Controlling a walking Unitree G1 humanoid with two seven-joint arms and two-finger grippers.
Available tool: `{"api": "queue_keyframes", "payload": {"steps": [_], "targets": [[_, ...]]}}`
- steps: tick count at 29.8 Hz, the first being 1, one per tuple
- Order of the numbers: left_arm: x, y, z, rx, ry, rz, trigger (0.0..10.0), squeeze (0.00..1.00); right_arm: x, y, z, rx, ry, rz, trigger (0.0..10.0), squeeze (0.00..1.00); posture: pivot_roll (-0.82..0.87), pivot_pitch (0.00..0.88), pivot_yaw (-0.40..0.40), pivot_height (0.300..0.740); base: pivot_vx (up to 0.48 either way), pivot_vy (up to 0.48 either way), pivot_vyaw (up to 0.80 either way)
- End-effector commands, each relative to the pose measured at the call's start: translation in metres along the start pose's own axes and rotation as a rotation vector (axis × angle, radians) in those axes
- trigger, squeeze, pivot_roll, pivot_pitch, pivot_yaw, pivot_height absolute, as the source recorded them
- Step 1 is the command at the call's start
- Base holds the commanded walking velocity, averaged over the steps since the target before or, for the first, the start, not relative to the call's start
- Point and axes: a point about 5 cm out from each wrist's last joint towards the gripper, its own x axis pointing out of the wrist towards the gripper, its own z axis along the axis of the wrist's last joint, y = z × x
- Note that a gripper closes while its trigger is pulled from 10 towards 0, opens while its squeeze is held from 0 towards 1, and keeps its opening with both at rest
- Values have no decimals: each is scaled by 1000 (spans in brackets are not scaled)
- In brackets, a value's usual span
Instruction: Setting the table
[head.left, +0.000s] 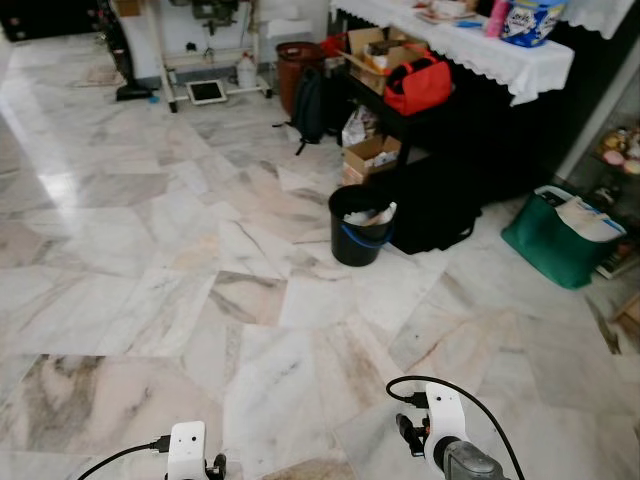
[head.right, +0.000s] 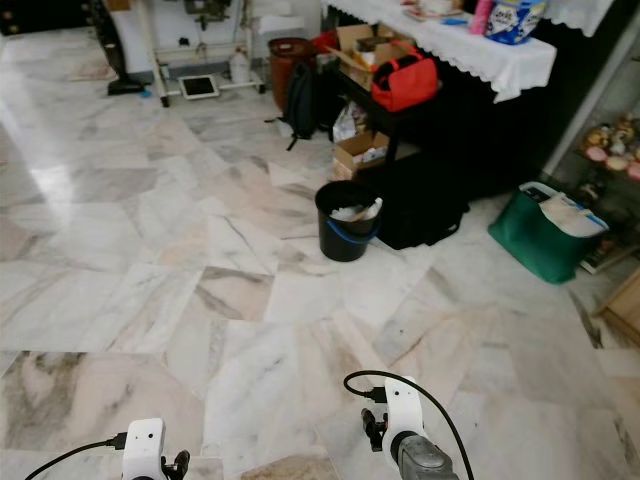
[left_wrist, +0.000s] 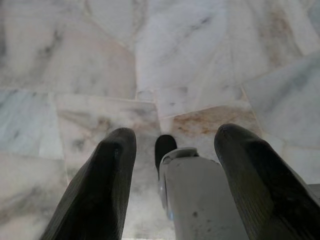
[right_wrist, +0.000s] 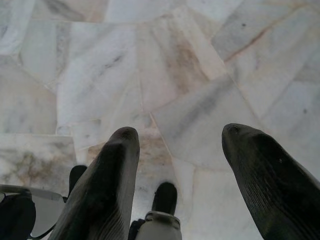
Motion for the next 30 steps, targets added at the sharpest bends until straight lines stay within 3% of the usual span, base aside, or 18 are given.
{"api": "queue_keyframes", "payload": {"steps": [1, 23, 30], "targets": [[-1, 0, -2, -18, -2, 4, 10000, 0, 0, -1, -1, 14, 9, -6, 10000, 0, 189, 38, -61, 715, 0, 0, -600], [-1, -1, -4, -28, -1, 4, 10000, 0, 0, 2, -3, -9, 21, 10, 10000, 0, 194, 45, -68, 715, 0, 0, -589], [2, -9, 7, 5, -23, -37, 10000, 0, 1, 0, 5, 12, -20, -14, 10000, 0, 147, 38, -32, 715, 0, 0, 0]]}}
